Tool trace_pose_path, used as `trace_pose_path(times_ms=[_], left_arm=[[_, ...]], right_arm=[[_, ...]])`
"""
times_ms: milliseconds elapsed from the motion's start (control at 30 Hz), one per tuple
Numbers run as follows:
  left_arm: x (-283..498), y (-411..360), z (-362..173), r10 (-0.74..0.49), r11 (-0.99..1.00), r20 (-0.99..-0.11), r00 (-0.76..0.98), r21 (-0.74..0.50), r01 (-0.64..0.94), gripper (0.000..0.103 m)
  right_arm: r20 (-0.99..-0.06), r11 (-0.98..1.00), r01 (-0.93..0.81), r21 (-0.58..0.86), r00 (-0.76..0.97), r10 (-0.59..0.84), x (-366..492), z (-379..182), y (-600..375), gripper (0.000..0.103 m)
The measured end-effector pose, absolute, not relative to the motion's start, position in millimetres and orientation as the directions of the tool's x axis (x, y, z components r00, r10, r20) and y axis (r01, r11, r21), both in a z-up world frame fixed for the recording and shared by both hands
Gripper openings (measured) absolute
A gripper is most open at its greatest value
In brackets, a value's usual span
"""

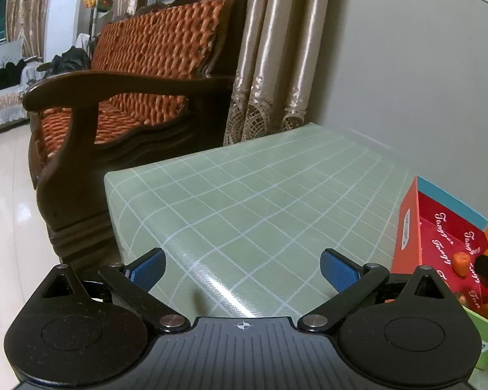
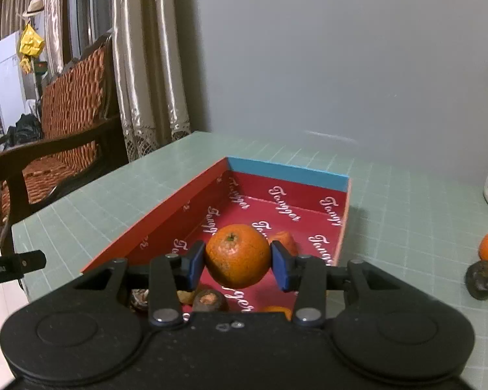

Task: Organize fruits
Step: 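Carry the large mandarin into the red box and open the right gripper, then move the left tool toward the dark brown fruit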

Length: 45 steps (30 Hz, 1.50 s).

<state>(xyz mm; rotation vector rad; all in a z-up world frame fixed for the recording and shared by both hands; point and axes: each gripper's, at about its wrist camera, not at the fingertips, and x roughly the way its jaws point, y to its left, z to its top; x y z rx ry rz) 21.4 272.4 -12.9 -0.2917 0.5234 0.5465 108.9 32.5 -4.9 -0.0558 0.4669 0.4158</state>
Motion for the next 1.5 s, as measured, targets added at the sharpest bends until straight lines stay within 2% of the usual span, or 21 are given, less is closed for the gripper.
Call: trace_pose_path(times_ms=[533, 567, 633, 667, 833, 967, 1233, 1500], left_arm=[[23, 270, -12, 0.419, 0.82, -0.536, 0.733, -0.125, -0.559, 0.101], [23, 269, -11, 0.42, 0.821, -0.533, 0.735, -0.122, -0.558, 0.101], [23, 266, -11, 0.421, 0.825, -0.528, 0.737, -0.115, -0.553, 0.101], [23, 264, -10, 0.422, 0.828, -0.525, 0.739, -0.109, -0.55, 0.101], [24, 253, -7, 0.428, 0.839, -0.506, 0.749, -0.086, -0.538, 0.101], [27, 245, -6, 0.424, 0.846, -0.503, 0.753, -0.078, -0.528, 0.101], [31, 215, -2, 0.412, 0.867, -0.471, 0.78, -0.062, -0.495, 0.101], [31, 162, 9, 0.381, 0.915, -0.377, 0.844, 0.024, -0.403, 0.101]], right_arm=[[-0.435, 0.915, -0.402, 0.044, 0.817, 0.379, 107, -3, 31, 0.044], [-0.426, 0.915, -0.402, 0.045, 0.82, 0.381, 105, -1, 29, 0.046], [-0.406, 0.916, -0.399, 0.047, 0.83, 0.383, 101, 3, 24, 0.057], [-0.395, 0.919, -0.393, 0.044, 0.838, 0.377, 99, 5, 21, 0.066], [-0.366, 0.93, -0.366, 0.035, 0.861, 0.353, 90, 11, 4, 0.068], [-0.353, 0.939, -0.341, 0.037, 0.875, 0.331, 86, 11, -11, 0.078], [-0.343, 0.957, -0.284, 0.058, 0.895, 0.286, 79, 3, -51, 0.082], [-0.306, 0.978, -0.194, 0.078, 0.929, 0.209, 75, -6, -100, 0.083]])
